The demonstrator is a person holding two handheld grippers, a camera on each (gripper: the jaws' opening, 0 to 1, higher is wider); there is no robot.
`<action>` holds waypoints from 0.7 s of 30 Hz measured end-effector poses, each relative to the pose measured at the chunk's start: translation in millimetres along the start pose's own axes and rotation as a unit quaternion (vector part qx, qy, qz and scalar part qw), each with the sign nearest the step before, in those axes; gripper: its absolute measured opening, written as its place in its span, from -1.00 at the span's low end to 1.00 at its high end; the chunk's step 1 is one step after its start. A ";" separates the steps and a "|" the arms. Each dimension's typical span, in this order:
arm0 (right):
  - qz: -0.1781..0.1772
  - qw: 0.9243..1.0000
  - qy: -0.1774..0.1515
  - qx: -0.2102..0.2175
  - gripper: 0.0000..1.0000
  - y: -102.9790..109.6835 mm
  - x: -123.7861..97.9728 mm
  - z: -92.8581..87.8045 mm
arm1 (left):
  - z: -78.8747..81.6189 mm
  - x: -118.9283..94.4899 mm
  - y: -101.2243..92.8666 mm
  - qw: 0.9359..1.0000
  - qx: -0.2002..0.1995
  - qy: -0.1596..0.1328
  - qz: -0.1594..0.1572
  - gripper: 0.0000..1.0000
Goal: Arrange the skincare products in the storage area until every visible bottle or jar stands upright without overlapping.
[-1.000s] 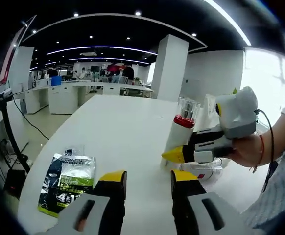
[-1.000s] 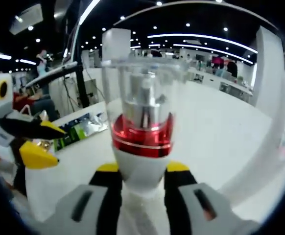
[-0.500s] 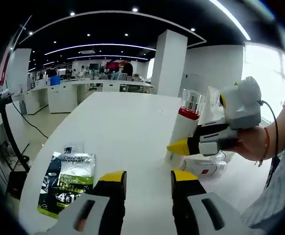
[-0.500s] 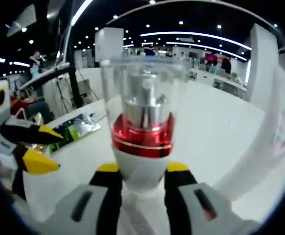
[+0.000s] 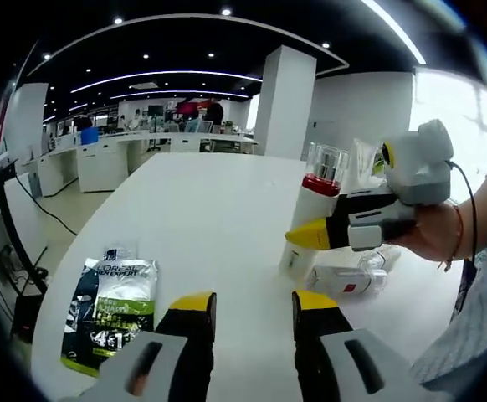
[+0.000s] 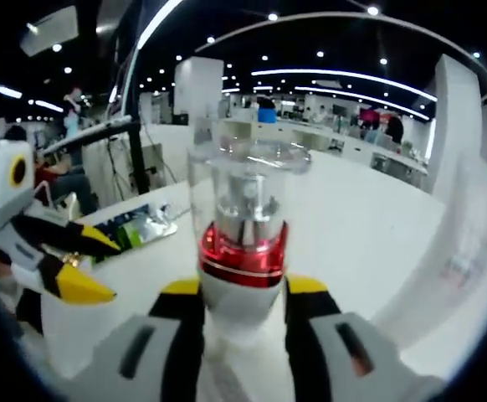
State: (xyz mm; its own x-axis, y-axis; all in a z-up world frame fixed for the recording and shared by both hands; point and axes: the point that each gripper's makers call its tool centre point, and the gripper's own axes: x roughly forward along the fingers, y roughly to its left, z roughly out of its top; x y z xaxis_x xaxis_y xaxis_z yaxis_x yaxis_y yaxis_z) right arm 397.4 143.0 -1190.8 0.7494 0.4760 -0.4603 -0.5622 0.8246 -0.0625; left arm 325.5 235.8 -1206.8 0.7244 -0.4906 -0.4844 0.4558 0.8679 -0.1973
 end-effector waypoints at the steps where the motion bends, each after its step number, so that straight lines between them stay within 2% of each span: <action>1: -0.002 1.000 0.003 -0.006 -0.25 -0.8 -1.0 -0.9 | 0.6 1.0 -0.3 1.000 0.001 0.000 -0.001 -0.25; 3: -0.004 1.000 0.004 -0.008 -0.22 -2.2 -3.7 -1.4 | 1.9 3.0 -0.4 1.000 0.016 0.000 0.000 -0.25; 5: -0.004 1.000 0.002 0.002 -0.20 -4.3 -6.6 0.2 | 1.1 4.2 3.8 0.998 0.055 0.007 0.016 -0.25; 6: -0.003 1.000 0.001 0.004 -0.19 -4.7 -7.7 0.9 | 0.4 4.8 4.0 0.998 0.063 0.009 0.018 -0.25; 12: -0.002 1.000 -0.002 0.005 -0.18 -3.2 -19.1 2.4 | -5.0 8.6 2.1 0.998 0.060 0.023 0.009 -0.25; 15: 0.000 1.000 -0.002 -0.029 -0.17 -3.0 -27.1 1.7 | -4.5 7.1 1.4 0.998 0.063 0.025 0.006 -0.24; 21: -0.003 0.999 -0.015 -0.035 -0.15 -7.9 -42.5 5.0 | -3.6 -2.2 3.4 0.997 0.077 0.029 0.011 -0.23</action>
State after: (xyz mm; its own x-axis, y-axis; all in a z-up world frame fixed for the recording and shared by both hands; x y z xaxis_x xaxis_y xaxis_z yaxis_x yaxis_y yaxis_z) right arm 371.7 117.7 -1166.4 0.7622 0.4813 -0.4329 -0.5801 0.8046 -0.1269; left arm 323.6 240.1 -1209.4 0.7057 -0.4624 -0.5367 0.5173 0.8540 -0.0555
